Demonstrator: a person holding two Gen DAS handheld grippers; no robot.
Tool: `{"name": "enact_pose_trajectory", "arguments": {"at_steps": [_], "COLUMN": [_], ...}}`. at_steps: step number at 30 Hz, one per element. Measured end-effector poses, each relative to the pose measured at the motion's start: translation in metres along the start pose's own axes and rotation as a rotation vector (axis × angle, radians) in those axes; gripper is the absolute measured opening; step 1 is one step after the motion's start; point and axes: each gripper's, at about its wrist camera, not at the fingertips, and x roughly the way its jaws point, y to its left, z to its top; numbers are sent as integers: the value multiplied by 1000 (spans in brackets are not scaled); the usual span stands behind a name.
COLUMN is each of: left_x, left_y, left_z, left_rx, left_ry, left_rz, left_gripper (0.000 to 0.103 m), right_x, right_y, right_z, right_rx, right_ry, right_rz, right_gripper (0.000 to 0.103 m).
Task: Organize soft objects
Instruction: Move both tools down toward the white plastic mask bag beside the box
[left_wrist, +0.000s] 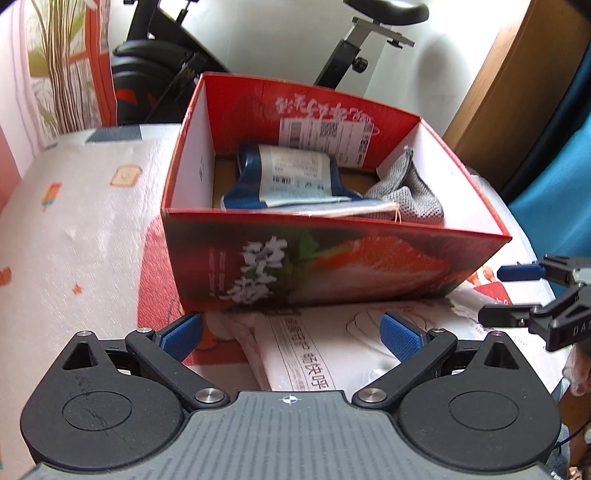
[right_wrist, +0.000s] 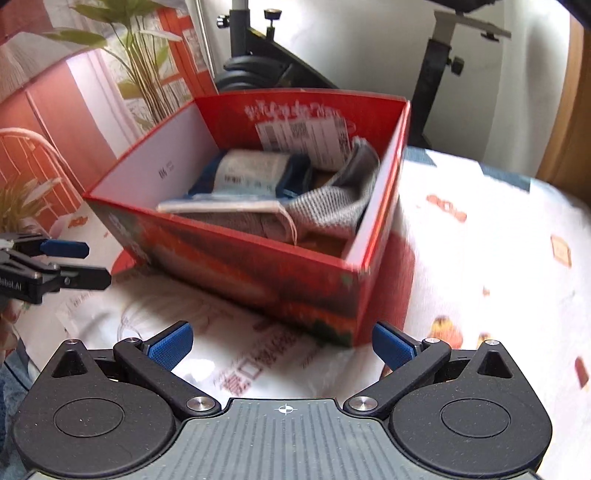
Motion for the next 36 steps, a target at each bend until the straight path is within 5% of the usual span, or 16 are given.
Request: {"name": "enact_pose_trajectory", "arguments": {"at_steps": [6,20,26,36], "left_x": [12,24,24,18], "left_y": [4,6,5,-2], "left_z": [-8,-25,-33,-42], "left_rx": [-13,-46,-43,11], "left_ry": [46,91,84,58], "left_rz": [-30,-87,-126,-107], "left_gripper": [89,87,75,72], "right_x": [7,13,11,7], "right_y": [-6,-1,5,11], "right_z": [-20,-42,-55,-65], "right_rx": [41,28,-2,-31], "right_ry": [26,-4,-44,-89], "right_rz": [24,17,2,-15], "right_gripper": [102,102,102,98]}}
